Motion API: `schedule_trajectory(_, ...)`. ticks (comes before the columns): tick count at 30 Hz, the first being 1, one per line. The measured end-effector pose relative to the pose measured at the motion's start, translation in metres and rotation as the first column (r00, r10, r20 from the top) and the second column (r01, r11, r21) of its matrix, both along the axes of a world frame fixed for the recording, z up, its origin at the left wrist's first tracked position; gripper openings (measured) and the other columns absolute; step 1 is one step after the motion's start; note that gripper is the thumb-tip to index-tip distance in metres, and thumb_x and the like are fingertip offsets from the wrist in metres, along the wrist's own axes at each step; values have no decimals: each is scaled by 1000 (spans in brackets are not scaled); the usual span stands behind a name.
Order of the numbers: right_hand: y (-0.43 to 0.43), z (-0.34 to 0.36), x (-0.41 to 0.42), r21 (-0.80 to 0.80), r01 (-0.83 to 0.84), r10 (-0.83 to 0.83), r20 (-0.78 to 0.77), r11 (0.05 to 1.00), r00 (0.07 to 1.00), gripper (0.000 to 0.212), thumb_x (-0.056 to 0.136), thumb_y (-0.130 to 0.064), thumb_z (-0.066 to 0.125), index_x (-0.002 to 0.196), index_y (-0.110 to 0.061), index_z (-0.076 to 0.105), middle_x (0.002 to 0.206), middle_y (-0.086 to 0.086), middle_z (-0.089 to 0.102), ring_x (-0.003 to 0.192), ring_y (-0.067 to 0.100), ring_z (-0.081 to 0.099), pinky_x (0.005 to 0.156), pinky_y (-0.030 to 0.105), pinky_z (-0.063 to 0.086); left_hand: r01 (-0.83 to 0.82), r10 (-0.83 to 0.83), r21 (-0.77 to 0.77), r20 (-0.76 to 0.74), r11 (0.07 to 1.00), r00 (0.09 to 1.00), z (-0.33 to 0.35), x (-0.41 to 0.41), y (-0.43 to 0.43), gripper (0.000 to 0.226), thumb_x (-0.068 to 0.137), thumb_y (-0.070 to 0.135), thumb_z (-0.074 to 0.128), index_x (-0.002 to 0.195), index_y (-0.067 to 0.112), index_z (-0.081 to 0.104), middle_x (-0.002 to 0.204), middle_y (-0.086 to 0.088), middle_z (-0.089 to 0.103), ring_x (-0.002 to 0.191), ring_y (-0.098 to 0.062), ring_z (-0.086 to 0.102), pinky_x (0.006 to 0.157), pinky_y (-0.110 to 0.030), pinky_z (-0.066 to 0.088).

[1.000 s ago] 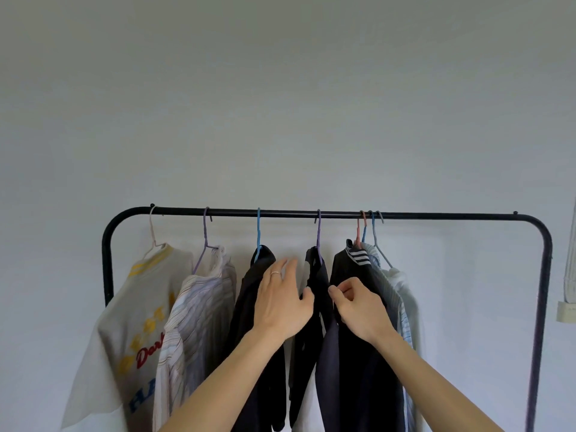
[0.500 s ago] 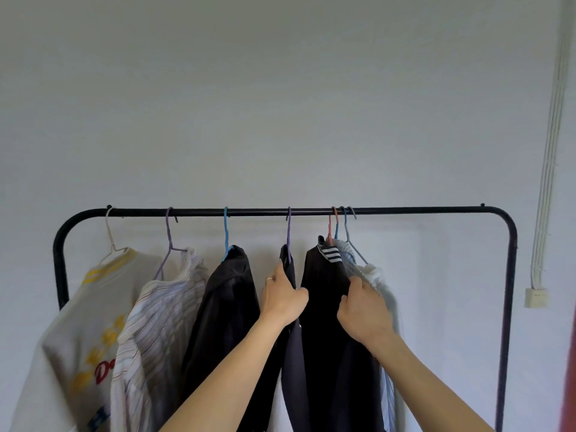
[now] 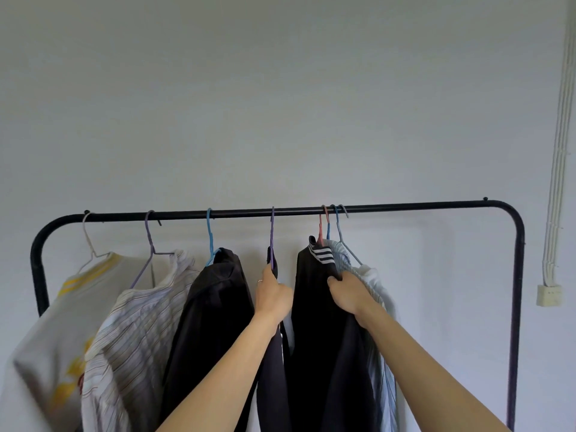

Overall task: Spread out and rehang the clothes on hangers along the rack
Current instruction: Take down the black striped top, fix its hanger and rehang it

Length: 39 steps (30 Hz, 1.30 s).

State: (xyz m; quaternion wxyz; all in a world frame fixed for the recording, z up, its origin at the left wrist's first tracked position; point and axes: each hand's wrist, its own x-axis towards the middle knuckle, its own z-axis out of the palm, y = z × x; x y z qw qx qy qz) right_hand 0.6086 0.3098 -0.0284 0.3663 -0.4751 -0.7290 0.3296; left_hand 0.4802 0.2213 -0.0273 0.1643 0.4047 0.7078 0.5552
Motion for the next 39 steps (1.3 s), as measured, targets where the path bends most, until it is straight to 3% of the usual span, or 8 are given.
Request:
schedule_trajectory(6, 24, 9, -6, 16, 30, -28, -147, 999, 989, 14, 91, -18, 42, 93, -14, 55, 88, 10, 65, 84, 27, 61, 83, 36, 48, -20, 20, 23, 12, 1000, 1000, 4, -12, -6, 68, 93, -4, 32, 154, 22, 23, 139, -11, 48, 103, -21, 53, 60, -19, 40)
schedule_trajectory(9, 42, 26, -14, 56, 59, -52, -121, 997, 991, 33, 90, -19, 42, 115, -10, 60, 112, 15, 69, 106, 36, 63, 98, 42, 48, 3, -3, 29, 8, 1000, 1000, 3, -14, -10, 64, 93, -2, 32, 151, 23, 29, 126, -8, 55, 102, -23, 57, 69, -26, 47)
schedule_trajectory(14, 64, 43, -24, 81, 37, -36, -17, 996, 999, 35, 89, -19, 42, 118, -11, 61, 117, 17, 68, 111, 38, 61, 100, 42, 47, 35, -36, 19, 11, 999, 999, 0, -15, -15, 63, 93, 1, 34, 150, 28, 31, 116, 1, 58, 99, -18, 59, 76, -25, 46)
schedule_trajectory(19, 76, 22, -30, -20, 115, -107, 235, 993, 966, 51, 86, -17, 39, 136, -17, 48, 137, 14, 54, 133, 41, 41, 115, 62, 13, 29, -30, 34, 24, 999, 999, 1, -12, -17, 67, 93, 1, 36, 152, 30, 26, 119, -3, 59, 90, -18, 60, 64, -23, 47)
schedule_trajectory(22, 71, 8, -29, 8, 105, -102, 335, 994, 937, 49, 87, -14, 37, 135, -15, 47, 132, 14, 59, 130, 38, 46, 115, 61, 3, -5, 4, 41, 26, 999, 1000, -1, -11, -17, 72, 94, 1, 39, 156, 27, 14, 140, -4, 47, 98, -16, 57, 61, -17, 43)
schedule_trajectory(27, 69, -19, -17, 197, 62, -166, 572, 978, 804, 33, 85, -19, 36, 112, -16, 55, 90, 4, 66, 99, 25, 62, 112, 45, 15, -34, 35, 18, -4, 999, 999, -5, -13, -22, 80, 93, 3, 46, 158, 24, 4, 150, -9, 34, 103, -15, 48, 76, -21, 40)
schedule_trajectory(31, 68, -51, 5, 363, -16, -261, 699, 932, 666, 34, 86, -21, 35, 111, -17, 58, 81, 3, 70, 97, 22, 67, 121, 44, -1, -50, 50, -3, -1, 999, 999, -13, -12, -31, 81, 94, 7, 51, 158, 25, 4, 156, -11, 28, 132, -22, 42, 86, -24, 36)
schedule_trajectory(39, 54, -101, 58, 337, 41, -277, 691, 940, 668, 36, 84, -17, 37, 113, -19, 57, 73, -1, 67, 87, 21, 66, 122, 44, 2, -49, 48, -18, -68, 999, 997, -34, 0, -51, 82, 92, 8, 54, 157, 27, 8, 153, -8, 32, 134, -25, 41, 108, -33, 38)
